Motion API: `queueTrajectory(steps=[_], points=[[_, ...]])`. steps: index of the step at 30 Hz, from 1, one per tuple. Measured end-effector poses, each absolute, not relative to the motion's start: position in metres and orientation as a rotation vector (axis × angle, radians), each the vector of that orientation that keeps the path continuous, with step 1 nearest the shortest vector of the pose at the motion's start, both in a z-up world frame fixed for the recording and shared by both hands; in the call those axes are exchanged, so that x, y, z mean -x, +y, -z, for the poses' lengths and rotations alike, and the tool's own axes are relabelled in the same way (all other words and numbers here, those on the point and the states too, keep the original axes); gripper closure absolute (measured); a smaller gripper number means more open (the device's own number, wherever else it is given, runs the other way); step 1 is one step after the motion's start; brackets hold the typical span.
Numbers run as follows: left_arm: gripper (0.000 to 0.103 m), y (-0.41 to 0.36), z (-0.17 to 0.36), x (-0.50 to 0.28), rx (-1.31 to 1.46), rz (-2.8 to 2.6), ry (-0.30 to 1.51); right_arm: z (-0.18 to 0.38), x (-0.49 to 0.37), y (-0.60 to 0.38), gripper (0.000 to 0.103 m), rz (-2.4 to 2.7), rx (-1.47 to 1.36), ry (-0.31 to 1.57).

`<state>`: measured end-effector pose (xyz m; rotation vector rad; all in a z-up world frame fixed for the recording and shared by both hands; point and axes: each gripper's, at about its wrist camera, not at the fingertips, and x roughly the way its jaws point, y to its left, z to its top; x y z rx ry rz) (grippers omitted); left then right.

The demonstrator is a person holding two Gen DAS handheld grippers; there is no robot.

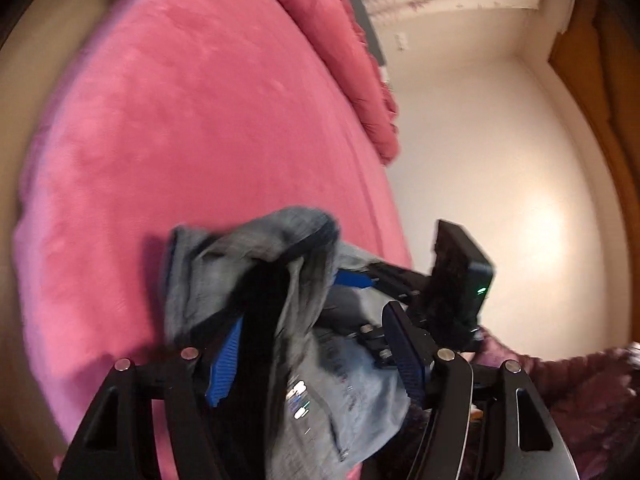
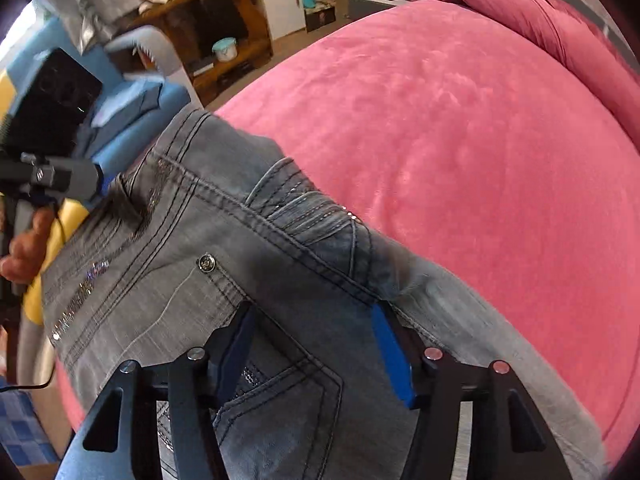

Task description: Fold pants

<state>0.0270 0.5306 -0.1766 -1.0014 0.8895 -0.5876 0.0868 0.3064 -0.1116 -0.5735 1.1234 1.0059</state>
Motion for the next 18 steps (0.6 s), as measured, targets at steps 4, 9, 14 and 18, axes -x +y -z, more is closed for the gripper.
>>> queueTrajectory(steps=[4,9,14,18], points=[[0.03,0.53,0.172,-0.044,1.017,0.655,0.855,0.114,-0.089,0.304,0.042,-1.012,0.548,1.125],[0.054,0.534,0.184,-0.056,1.081,0.58,0.824,0.114,-0.087,0.295,0.042,-1.014,0.506,1.105],[0.068,0.551,0.164,-0.018,1.164,0.531,0.594,0.113,-0.088,0.288,0.042,-1.02,0.476,1.1],[0.068,0.583,0.145,0.011,1.233,0.442,0.42,0.113,-0.089,0.283,0.042,-1.019,0.453,1.1]])
